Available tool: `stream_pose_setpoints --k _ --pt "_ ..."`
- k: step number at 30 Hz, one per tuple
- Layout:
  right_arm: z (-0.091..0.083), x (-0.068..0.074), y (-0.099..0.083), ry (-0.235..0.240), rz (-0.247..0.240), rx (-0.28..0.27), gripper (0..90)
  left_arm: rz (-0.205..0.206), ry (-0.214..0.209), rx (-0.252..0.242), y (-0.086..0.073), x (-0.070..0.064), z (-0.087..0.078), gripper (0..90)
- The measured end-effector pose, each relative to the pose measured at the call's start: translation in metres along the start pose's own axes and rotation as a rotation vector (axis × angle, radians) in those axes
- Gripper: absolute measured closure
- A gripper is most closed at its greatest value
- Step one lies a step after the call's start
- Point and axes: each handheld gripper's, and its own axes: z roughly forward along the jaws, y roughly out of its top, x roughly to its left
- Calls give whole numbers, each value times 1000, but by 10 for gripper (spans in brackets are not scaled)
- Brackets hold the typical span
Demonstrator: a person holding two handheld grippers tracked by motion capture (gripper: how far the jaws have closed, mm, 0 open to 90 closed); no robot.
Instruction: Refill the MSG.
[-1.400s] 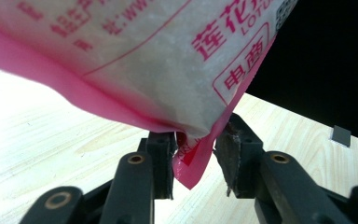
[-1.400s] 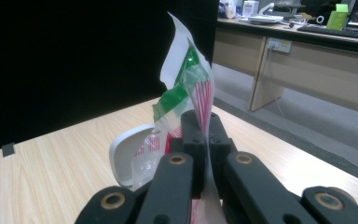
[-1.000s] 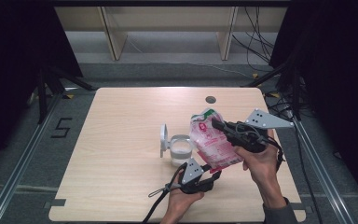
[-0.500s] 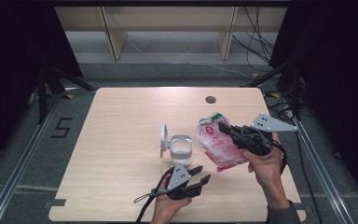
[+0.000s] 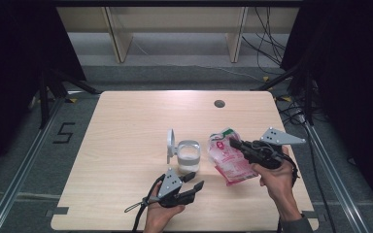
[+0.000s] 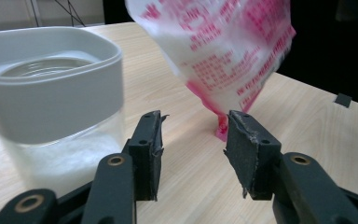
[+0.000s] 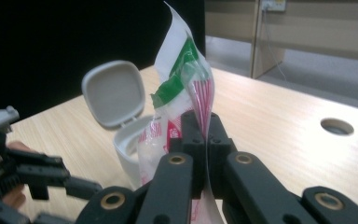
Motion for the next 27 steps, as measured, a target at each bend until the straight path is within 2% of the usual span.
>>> stream_pose_setpoints --k 1,2,5,6,7,9,10,11,12,14,15,16,18,19,23,24,26,27 --pt "-2 1 -2 -15 26 17 900 -25 11 -6 -1 0 -1 555" --pt "-3 -2 -4 -10 10 -5 900 -8 15 -9 0 2 -3 554" --pt "-15 -2 -6 -40 15 18 900 -56 28 -24 0 4 -9 546" --pt "-18 -4 -8 -41 0 6 900 -54 30 -33 1 5 -10 545" --pt "-21 -5 -10 -52 4 -2 900 -57 32 -46 1 6 -11 545" --pt "-29 -6 -14 -67 38 0 900 -60 35 -43 1 8 -13 542" --pt "-34 -9 -16 -78 31 -3 900 -59 42 -36 0 9 -14 534" --pt "-36 -10 -18 -71 39 -10 900 -62 40 -32 0 9 -13 534" --pt "-40 -10 -20 -80 70 -1 900 -67 39 -34 -1 10 -13 533" --pt "-45 -12 -23 -101 62 0 900 -65 37 -30 -2 11 -12 531" --pt "-47 -13 -25 -97 67 -4 900 -67 39 -31 -2 11 -12 531" --pt "-48 -15 -26 -103 49 -8 900 -65 43 -29 -2 12 -13 532" --pt "-51 -15 -28 -111 76 3 900 -66 45 -30 -2 12 -13 532" --pt "-51 -17 -29 -115 51 -3 900 -68 46 -30 -3 12 -13 532" --pt "-51 -17 -31 -143 62 26 900 -69 50 -32 -4 13 -12 529" --pt "-50 -20 -33 -163 33 27 900 -68 38 -38 -4 13 -12 529" --pt "-49 -20 -35 -169 59 51 900 -70 54 -32 -3 14 -14 528" --pt "-48 -22 -36 -173 49 52 900 -73 56 -33 -3 14 -15 527"
